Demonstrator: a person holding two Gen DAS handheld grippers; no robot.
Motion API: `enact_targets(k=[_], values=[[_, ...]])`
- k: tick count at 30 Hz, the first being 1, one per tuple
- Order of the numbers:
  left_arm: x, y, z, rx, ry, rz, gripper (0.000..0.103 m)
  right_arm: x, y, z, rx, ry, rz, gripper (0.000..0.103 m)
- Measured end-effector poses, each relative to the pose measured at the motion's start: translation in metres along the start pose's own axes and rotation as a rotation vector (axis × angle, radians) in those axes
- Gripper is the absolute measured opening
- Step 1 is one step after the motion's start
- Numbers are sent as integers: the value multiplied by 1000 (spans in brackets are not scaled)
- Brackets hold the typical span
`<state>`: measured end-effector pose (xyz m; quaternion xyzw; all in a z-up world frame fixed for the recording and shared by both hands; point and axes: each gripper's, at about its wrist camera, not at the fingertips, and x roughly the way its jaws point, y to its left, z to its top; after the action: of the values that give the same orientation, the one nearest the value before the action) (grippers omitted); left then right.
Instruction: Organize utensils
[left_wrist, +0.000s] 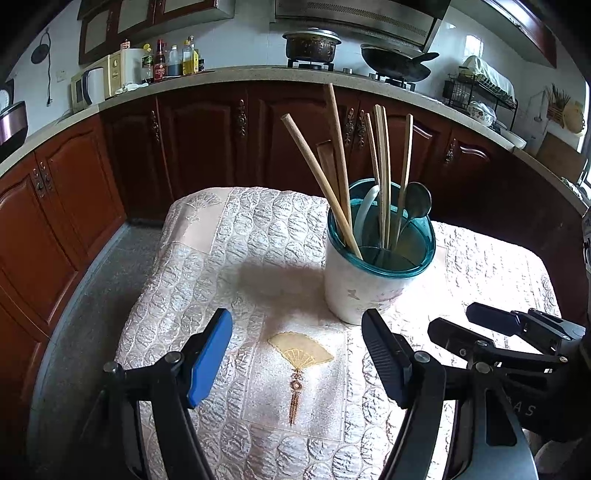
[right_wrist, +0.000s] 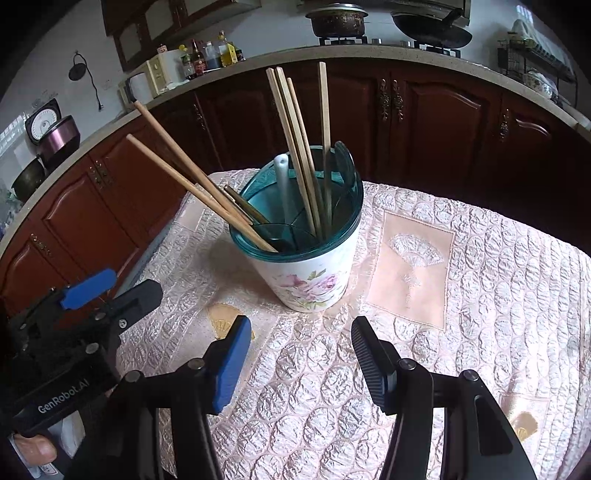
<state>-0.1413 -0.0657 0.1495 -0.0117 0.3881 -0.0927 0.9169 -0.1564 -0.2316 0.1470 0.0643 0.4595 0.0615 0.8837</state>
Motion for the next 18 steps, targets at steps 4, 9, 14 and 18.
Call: enact_targets(k=[4,9,14,18], values=[[1,-1,-1,0,3,-1,73,1,0,0,0,2,-1,61],[2,-3,-1,5,3,-1,73,2,-3,1,3,3,-1,61],[2,-4,0,7,4,-2,73,3,-2,1,1,4,0,61],[3,-5,0,8,4,-3,73,4,-2,3,-3,4,1,61]])
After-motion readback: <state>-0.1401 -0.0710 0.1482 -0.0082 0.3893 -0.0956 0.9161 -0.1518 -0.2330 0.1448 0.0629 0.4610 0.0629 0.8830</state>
